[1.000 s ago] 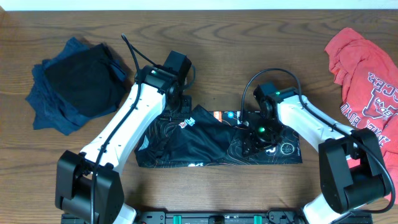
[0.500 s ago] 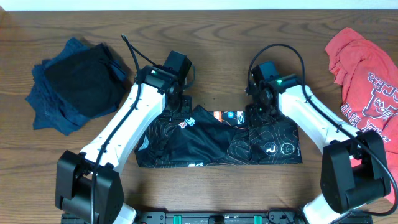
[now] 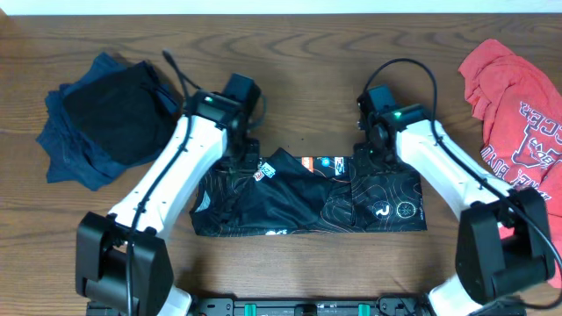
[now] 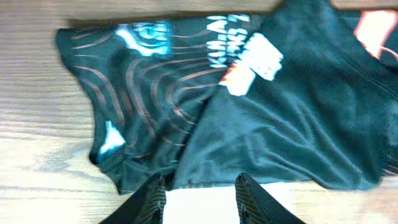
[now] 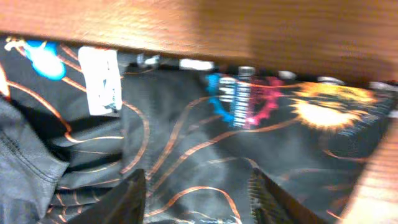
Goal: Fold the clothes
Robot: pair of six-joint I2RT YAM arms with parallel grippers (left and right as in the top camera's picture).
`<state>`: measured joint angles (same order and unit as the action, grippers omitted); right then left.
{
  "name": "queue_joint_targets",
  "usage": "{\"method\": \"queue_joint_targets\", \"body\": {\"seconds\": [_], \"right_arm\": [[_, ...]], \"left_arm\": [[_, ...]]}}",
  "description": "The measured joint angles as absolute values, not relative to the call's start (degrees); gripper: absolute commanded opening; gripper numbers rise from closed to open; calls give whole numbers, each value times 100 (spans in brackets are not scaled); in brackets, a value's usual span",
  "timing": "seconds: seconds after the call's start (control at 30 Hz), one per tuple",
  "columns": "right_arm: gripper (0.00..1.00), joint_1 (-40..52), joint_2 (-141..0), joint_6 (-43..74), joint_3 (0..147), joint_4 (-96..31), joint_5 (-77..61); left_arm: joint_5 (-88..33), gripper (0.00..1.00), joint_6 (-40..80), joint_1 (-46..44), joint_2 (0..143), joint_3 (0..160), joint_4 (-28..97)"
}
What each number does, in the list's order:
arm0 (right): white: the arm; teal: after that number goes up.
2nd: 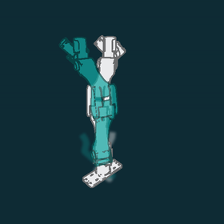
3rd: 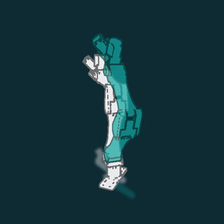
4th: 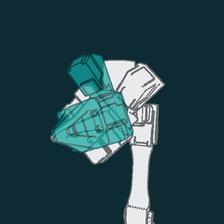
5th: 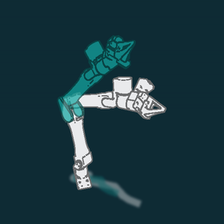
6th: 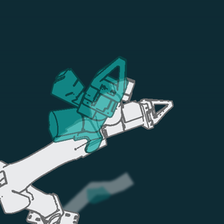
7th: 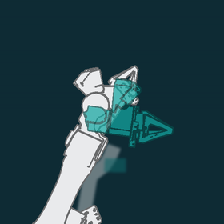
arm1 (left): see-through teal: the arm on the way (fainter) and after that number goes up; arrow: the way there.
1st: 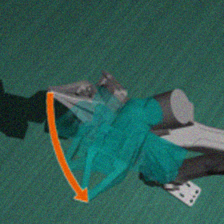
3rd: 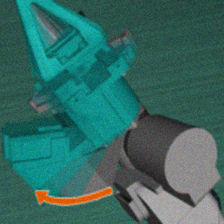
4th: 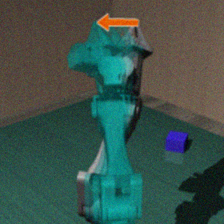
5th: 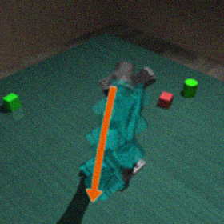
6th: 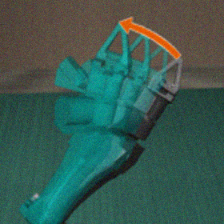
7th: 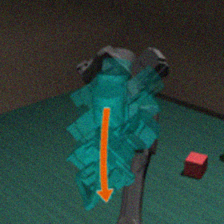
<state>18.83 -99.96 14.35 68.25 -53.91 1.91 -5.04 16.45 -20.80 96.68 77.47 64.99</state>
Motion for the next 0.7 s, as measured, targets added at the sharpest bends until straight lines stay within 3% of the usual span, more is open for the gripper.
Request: {"method": "queue_joint_targets", "body": {"seconds": [0.37, 0.7], "right_arm": [[59, 1068, -9196, 1555, 6952, -6206, 499], [59, 923, -9198, 1559, 6952, -6257, 508]], "left_arm": [[-502, 64, 832, -751, 9717, 7135, 6316], [-1514, 66, -499, -410, 10051, 6132, 5168]]}}
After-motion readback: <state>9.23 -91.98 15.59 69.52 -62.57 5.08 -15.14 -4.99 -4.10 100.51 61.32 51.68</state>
